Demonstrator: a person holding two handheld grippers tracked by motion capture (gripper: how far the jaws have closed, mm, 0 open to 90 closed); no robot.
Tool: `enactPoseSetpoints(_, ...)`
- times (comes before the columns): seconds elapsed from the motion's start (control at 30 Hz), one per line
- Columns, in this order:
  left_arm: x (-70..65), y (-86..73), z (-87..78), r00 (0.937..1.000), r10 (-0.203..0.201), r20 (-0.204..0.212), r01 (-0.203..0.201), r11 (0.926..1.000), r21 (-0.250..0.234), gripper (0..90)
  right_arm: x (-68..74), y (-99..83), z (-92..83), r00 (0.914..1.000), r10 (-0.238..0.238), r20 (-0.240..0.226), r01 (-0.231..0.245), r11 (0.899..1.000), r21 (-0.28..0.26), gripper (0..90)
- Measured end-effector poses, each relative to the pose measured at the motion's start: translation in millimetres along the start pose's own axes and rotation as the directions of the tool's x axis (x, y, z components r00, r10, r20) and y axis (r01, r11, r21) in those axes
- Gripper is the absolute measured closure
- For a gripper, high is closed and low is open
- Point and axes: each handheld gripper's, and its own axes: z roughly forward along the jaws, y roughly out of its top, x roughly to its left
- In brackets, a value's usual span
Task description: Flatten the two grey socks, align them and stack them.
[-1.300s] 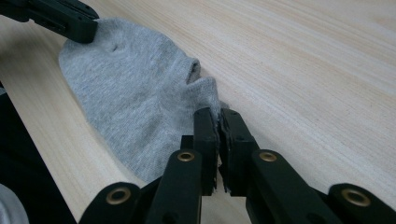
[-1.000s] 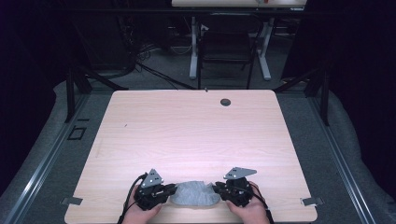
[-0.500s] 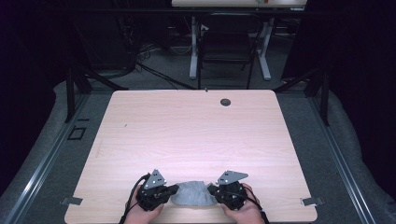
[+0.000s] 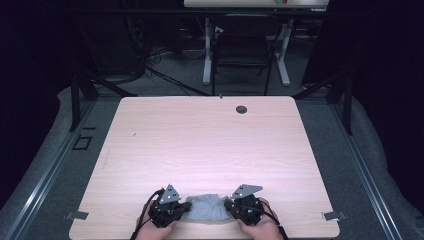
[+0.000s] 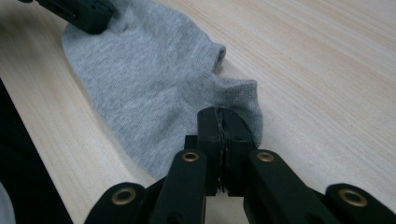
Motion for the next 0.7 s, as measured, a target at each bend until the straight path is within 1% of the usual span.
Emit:
enactPoseSetpoints(0.17,1.3,-0.7,1.1,1.0000,0.005,-0.001,-0.005,1.0000,0.000,89.5,-1.3,-0.7,0.0,1.0000,0.003,-0.003,-0.003,1.000,0.008,89.2)
enactPoseSetpoints(0.2,1.6,-0.8,1.5,1.0000,0.000,0.001,0.000,1.0000,0.000,89.5,-1.3,-0.9,0.8,1.0000,0.009,-0.001,-0.009,1.000,-0.001,89.3)
enactPoseSetpoints(0.27,2.0,-0.9,1.9,1.0000,-0.007,0.002,0.007,1.0000,-0.001,89.6,-2.6,-0.3,0.0,1.0000,0.008,-0.007,-0.007,1.000,0.013,89.5)
enactPoseSetpoints(0.3,2.2,-0.8,2.0,1.0000,-0.005,0.003,0.005,1.0000,-0.001,89.6,-2.8,-0.5,0.8,0.9998,0.017,-0.007,-0.017,1.000,0.004,89.5)
enactPoseSetpoints(0.37,2.1,-0.7,2.2,1.0000,-0.005,0.001,0.005,1.0000,-0.002,89.6,-4.1,-0.2,0.8,0.9996,0.025,-0.012,-0.025,1.000,0.007,89.5)
enactPoseSetpoints(0.4,1.9,-0.6,2.5,0.9999,-0.013,-0.001,0.013,0.9999,-0.004,89.6,-4.3,0.3,1.3,0.9995,0.031,-0.009,-0.031,1.000,0.003,89.5)
enactPoseSetpoints(0.43,3.3,0.0,2.4,1.0000,0.001,-0.004,-0.001,1.0000,-0.001,89.6,-5.1,1.1,1.5,0.9995,0.029,-0.011,-0.029,1.000,0.005,89.4)
enactPoseSetpoints(0.47,3.7,0.2,2.8,0.9999,-0.011,-0.007,0.011,0.9999,-0.005,89.5,-5.4,1.7,2.2,0.9995,0.032,-0.009,-0.032,0.999,0.002,89.4)
enactPoseSetpoints(0.5,4.7,0.6,3.4,0.9999,-0.013,-0.011,0.013,0.9998,-0.012,89.5,-6.3,2.4,2.8,0.9995,0.031,-0.011,-0.031,1.000,0.002,89.4)
enactPoseSetpoints(0.53,5.7,0.9,3.3,0.9998,-0.016,-0.009,0.016,0.9998,-0.008,89.4,-6.7,3.3,3.4,0.9992,0.039,-0.010,-0.039,0.999,0.003,89.4)
enactPoseSetpoints(0.57,6.9,1.3,3.6,0.9997,-0.025,-0.008,0.024,0.9996,-0.012,89.4,-7.4,3.9,3.6,0.9991,0.039,-0.014,-0.039,0.999,0.005,89.4)
enactPoseSetpoints(0.67,9.7,2.1,4.1,0.9996,-0.024,-0.015,0.024,0.9996,-0.014,89.3,-10.4,6.8,5.5,0.9990,0.043,-0.014,-0.043,0.999,0.008,89.4)
enactPoseSetpoints(0.7,10.4,2.3,4.5,0.9995,-0.025,-0.017,0.025,0.9996,-0.017,89.3,-11.0,7.5,6.5,0.9986,0.051,-0.015,-0.051,0.999,0.002,89.4)
